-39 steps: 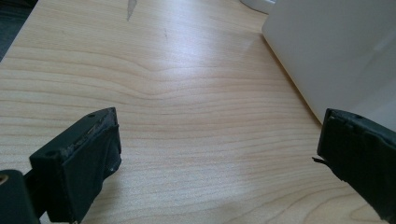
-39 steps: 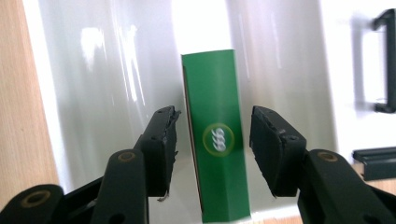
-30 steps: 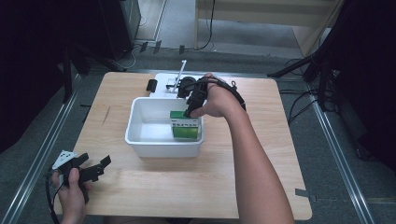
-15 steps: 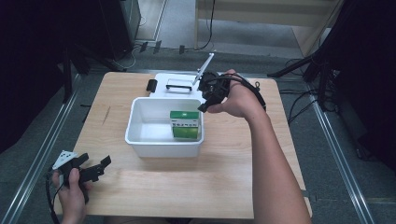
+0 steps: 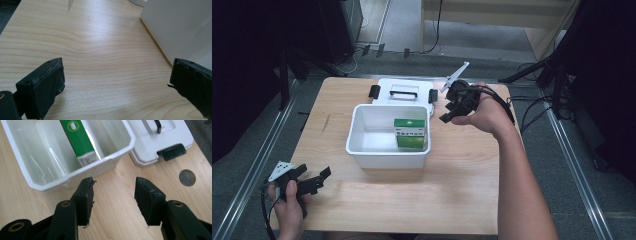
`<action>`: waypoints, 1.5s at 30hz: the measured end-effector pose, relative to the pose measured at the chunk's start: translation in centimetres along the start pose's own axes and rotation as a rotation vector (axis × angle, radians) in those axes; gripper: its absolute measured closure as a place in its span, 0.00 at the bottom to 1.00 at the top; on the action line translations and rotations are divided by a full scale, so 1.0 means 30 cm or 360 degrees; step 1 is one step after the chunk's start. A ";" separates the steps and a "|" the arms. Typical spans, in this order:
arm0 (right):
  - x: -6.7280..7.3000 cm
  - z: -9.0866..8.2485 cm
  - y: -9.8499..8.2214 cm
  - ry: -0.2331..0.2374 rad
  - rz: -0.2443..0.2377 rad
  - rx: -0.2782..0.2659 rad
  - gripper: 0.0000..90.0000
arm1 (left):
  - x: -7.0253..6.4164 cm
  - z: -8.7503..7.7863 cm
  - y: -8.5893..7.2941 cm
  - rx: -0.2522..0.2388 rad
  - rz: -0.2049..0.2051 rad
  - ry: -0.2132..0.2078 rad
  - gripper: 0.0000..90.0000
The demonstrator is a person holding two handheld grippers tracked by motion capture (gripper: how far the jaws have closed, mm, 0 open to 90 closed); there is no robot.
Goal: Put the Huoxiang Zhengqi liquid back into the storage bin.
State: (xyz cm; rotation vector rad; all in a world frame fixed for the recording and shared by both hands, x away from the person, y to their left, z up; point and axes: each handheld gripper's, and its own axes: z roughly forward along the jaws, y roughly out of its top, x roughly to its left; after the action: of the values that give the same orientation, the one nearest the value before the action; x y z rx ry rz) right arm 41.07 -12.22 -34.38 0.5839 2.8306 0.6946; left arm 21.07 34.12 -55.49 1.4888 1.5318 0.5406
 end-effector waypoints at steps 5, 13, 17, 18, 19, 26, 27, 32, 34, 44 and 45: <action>-0.017 0.003 -0.069 -0.0014 0.0070 -0.0046 0.55 | 0.000 0.000 0.000 -0.0003 0.0001 0.0001 0.01; -0.045 0.022 -0.210 -0.0101 0.0277 -0.0208 0.52 | -0.001 -0.001 -0.001 0.0003 0.0006 0.0000 0.01; -0.054 0.033 -0.276 -0.0142 0.0365 -0.0310 0.49 | -0.002 -0.001 -0.001 0.0000 0.0007 0.0003 0.01; -0.054 0.033 -0.276 -0.0142 0.0365 -0.0310 0.49 | -0.002 -0.001 -0.001 0.0000 0.0007 0.0003 0.01; -0.054 0.037 -0.305 -0.0141 0.0397 -0.0366 0.47 | -0.002 -0.001 -0.001 0.0001 0.0007 0.0004 0.01; -0.037 0.052 -0.381 -0.0191 0.0489 -0.0546 0.36 | -0.002 -0.001 -0.001 0.0001 0.0009 0.0003 0.01; -0.037 0.052 -0.381 -0.0191 0.0489 -0.0546 0.36 | -0.002 -0.001 -0.001 0.0001 0.0009 0.0003 0.01; -0.024 0.069 -0.428 -0.0185 0.0583 -0.0678 0.32 | -0.002 -0.001 -0.001 0.0004 0.0011 0.0000 0.01; -0.020 0.076 -0.454 -0.0160 0.0648 -0.0763 0.30 | -0.002 -0.001 -0.001 0.0003 0.0010 0.0000 0.01; 0.013 0.098 -0.567 -0.0239 0.0752 -0.0961 0.20 | -0.003 -0.001 -0.001 0.0003 0.0012 0.0000 0.01; 0.013 0.098 -0.567 -0.0239 0.0752 -0.0961 0.20 | -0.003 -0.001 -0.001 0.0003 0.0012 0.0000 0.01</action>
State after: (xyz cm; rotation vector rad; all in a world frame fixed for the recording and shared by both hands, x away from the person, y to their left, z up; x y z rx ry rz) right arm 35.80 -24.72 -45.07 1.1240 2.1748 1.4346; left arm 21.02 34.05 -55.47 1.4965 1.5275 0.5433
